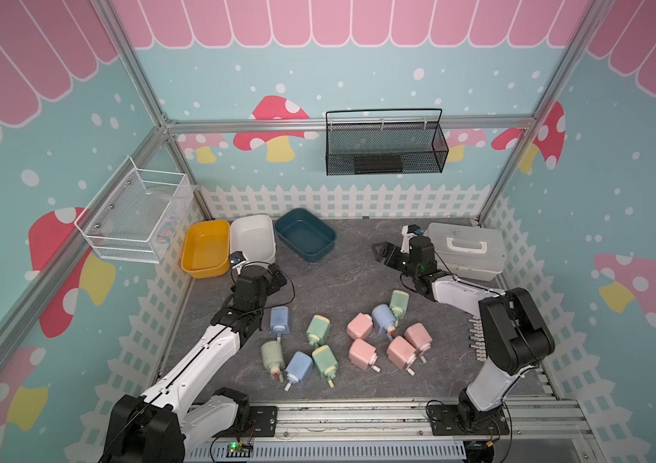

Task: Place the pencil sharpeners by color into the storage box
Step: Move the storage box to the center of the board.

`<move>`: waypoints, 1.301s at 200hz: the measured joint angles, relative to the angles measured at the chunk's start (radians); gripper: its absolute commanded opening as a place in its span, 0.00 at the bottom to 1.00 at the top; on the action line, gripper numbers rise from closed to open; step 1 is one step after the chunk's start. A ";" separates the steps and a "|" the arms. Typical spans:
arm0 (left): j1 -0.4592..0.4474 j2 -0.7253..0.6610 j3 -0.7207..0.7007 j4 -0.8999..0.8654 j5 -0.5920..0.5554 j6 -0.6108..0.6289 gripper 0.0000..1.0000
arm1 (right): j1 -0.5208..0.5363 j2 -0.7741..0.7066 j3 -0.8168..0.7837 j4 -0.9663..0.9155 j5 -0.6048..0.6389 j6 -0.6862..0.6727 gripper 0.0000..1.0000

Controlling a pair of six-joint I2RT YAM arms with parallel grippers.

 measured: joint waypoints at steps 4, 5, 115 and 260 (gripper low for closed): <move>0.006 0.002 -0.001 -0.003 0.005 -0.008 0.99 | 0.010 0.018 0.020 -0.006 0.005 0.010 0.93; 0.007 0.003 -0.002 -0.003 0.006 -0.009 0.99 | 0.013 0.024 0.027 -0.007 0.008 0.016 0.93; 0.051 0.059 -0.002 -0.107 0.070 -0.109 0.99 | 0.281 0.519 0.736 -0.393 0.326 0.250 0.77; 0.100 0.087 -0.002 -0.171 0.116 -0.085 0.99 | 0.323 0.834 1.237 -0.747 0.537 0.312 0.29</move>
